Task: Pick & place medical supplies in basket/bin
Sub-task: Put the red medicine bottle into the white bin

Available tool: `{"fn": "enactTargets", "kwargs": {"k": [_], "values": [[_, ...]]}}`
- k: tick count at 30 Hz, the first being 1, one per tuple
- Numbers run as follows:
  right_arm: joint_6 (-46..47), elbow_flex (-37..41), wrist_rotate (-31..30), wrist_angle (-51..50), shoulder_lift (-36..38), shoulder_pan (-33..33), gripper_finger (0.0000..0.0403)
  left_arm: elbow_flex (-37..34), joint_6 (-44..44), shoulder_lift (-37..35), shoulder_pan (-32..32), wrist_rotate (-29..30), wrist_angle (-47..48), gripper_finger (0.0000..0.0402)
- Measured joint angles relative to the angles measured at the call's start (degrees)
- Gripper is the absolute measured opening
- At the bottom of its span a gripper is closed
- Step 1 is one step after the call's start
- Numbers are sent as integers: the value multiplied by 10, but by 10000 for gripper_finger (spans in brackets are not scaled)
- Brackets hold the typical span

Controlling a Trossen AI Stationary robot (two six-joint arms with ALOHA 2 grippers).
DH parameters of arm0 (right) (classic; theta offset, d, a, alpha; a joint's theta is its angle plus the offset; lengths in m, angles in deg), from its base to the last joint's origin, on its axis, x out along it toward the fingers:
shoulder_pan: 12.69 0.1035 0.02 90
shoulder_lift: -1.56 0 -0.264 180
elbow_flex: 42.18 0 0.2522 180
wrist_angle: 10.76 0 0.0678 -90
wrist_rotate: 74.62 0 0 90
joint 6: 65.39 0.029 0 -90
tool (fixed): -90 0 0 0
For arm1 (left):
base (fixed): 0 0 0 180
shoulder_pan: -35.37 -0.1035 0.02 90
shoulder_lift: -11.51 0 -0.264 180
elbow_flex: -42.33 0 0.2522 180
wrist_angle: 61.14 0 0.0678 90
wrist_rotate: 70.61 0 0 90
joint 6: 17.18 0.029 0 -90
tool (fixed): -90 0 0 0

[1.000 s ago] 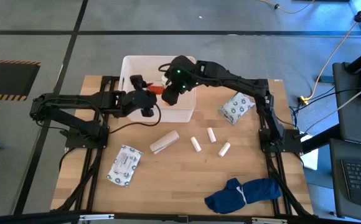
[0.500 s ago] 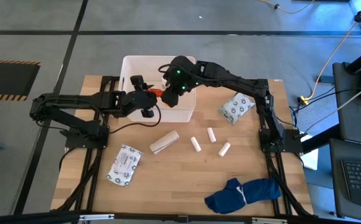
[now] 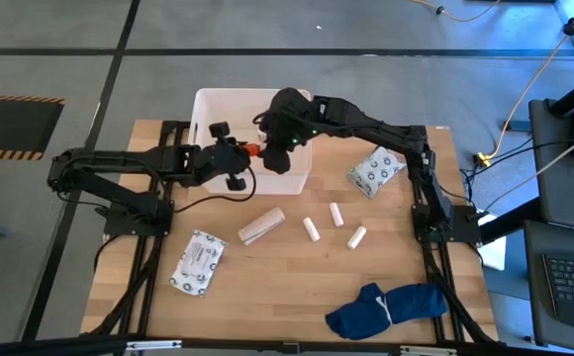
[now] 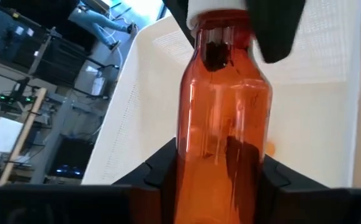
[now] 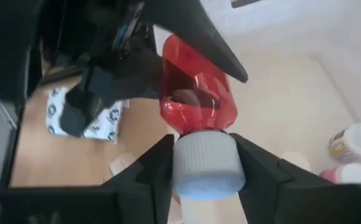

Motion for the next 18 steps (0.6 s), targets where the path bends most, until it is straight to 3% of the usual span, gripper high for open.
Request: {"fn": "enactTargets", "kwargs": {"k": [10, 18], "values": [[-123, 1, -2, -20, 0, 3, 292, 1, -46, -1, 0, -50, -4, 119], [-178, 1, -109, -31, 10, 17, 321, 1, -129, -10, -1, -117, 1, 117]]}}
